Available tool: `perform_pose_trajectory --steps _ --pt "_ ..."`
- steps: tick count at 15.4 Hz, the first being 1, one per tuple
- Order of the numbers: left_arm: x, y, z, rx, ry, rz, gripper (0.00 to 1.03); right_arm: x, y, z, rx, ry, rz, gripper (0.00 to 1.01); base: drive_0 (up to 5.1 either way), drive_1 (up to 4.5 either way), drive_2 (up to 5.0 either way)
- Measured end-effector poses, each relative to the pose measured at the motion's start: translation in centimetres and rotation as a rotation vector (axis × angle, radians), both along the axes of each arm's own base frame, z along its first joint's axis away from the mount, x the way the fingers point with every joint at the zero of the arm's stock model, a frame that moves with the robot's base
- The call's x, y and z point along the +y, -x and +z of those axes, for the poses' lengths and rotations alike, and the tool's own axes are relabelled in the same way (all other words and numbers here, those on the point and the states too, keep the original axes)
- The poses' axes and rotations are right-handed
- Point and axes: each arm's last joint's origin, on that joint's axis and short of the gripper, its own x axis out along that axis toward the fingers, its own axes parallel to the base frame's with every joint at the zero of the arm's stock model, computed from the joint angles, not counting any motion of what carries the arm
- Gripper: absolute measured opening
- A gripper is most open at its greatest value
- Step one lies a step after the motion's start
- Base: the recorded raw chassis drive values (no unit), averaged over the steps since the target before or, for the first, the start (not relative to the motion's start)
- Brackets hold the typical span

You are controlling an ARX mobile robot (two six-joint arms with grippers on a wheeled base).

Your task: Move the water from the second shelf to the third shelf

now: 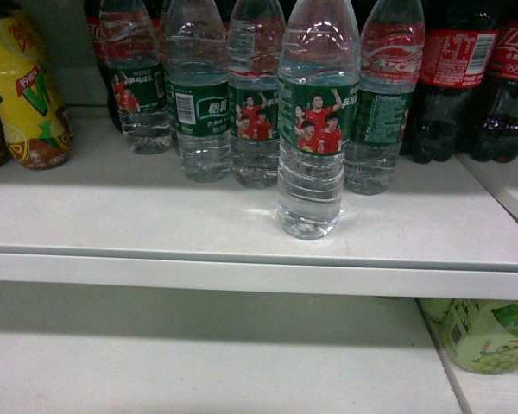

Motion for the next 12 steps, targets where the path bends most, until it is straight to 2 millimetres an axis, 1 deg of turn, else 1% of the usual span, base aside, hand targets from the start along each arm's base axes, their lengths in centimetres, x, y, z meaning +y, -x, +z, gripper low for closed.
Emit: perform_pose_trajectory --steps 12 --pt "0.0 0.0 0.0 0.0 0.0 0.0 0.98 0.0 0.0 0.0 0.0 0.0 0.0 0.98 0.0 0.0 0.0"
